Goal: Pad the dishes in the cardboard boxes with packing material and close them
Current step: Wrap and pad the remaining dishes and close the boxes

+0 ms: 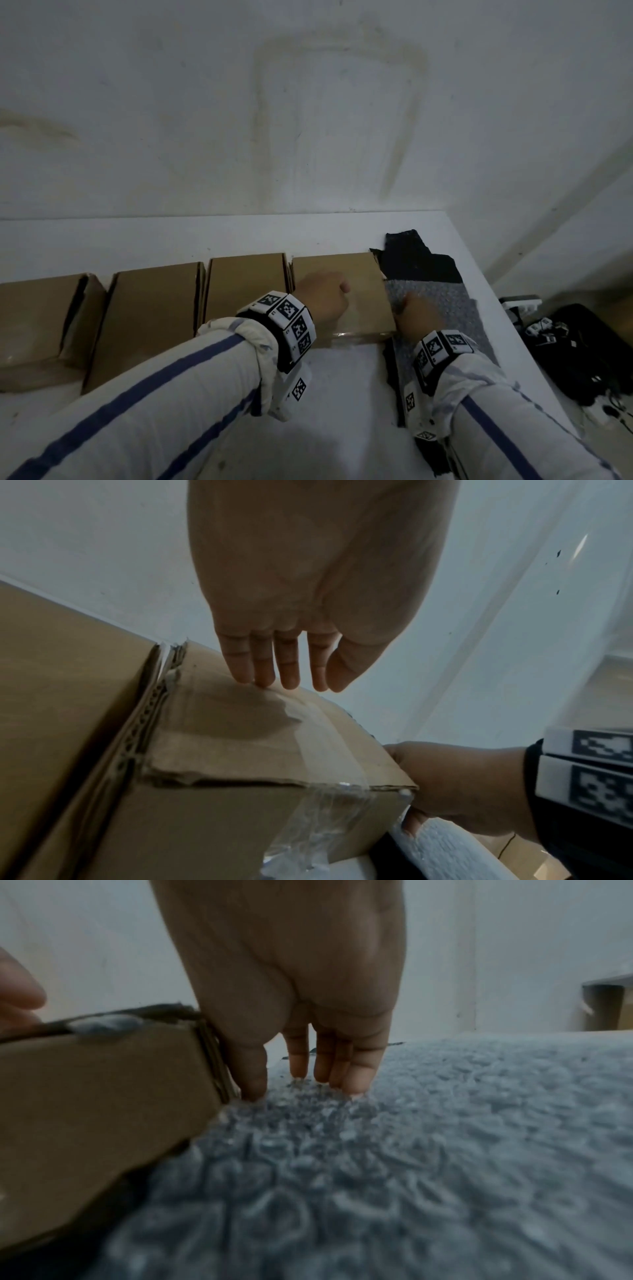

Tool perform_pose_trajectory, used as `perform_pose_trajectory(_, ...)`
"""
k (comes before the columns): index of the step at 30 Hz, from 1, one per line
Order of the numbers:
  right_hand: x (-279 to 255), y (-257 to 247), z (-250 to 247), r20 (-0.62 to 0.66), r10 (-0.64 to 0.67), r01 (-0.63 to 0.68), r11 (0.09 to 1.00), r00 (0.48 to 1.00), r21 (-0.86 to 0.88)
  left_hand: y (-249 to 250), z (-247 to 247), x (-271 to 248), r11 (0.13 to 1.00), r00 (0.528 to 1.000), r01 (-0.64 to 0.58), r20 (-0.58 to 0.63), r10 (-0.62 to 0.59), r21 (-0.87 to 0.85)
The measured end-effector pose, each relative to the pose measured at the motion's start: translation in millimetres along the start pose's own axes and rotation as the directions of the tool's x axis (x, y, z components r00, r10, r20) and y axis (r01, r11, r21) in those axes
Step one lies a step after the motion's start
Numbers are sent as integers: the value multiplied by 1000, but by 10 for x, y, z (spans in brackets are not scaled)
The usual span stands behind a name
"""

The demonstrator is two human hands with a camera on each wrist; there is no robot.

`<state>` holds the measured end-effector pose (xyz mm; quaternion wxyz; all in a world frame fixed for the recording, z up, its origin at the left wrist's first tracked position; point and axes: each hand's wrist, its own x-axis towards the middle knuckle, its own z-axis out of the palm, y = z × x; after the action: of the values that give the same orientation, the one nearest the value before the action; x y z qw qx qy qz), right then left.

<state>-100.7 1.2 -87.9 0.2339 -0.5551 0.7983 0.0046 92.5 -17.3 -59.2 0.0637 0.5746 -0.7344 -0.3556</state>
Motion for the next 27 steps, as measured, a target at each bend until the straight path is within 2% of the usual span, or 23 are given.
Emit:
perform_pose_trajectory(3, 27, 18, 10, -1, 15, -15, 999, 1000, -32, 6, 20, -2, 1000, 1000, -14, -26, 14, 7)
perform_pose_trajectory(6, 77, 40, -28, 21, 11, -12, 1000, 1000, 21, 0, 26, 5, 999, 998, -34, -45, 34, 1)
perform_pose_trajectory(9, 74, 39, -187, 37, 39, -40, 998, 999, 45, 32, 1, 4, 999, 999, -34, -43, 33, -23)
perform_pose_trajectory(12, 52, -14, -397, 63, 10, -13, 998, 998, 57, 110, -40, -34, 996, 998, -54, -24, 52, -71)
perform_pose_trajectory(16, -30, -181, -688, 65, -51, 43, 992, 997, 122, 300, -50, -128, 967, 997, -47, 43, 59, -249)
perform_pose_trajectory(18, -85, -291, -743, 95, -116, 102, 985, 989, 141, 392, -31, -167, 927, 994, -22, 91, 61, -373)
perform_pose_trajectory(19, -113, -354, -753, 79, -129, 109, 971, 989, 214, 424, -24, -186, 899, 992, -6, 113, 62, -439)
perform_pose_trajectory(21, -192, -493, -739, 53, -131, 94, 891, 990, 445, 458, -32, -227, 851, 988, -1, 130, 81, -524)
perform_pose_trajectory(24, -353, -706, -676, 80, -171, 72, 732, 982, 677, 474, -81, -302, 787, 990, -19, 98, 101, -617)
perform_pose_trajectory(27, -467, -862, -596, 42, -252, 102, 532, 967, 840, 378, -178, -326, 771, 1000, 27, 28, -11, -636)
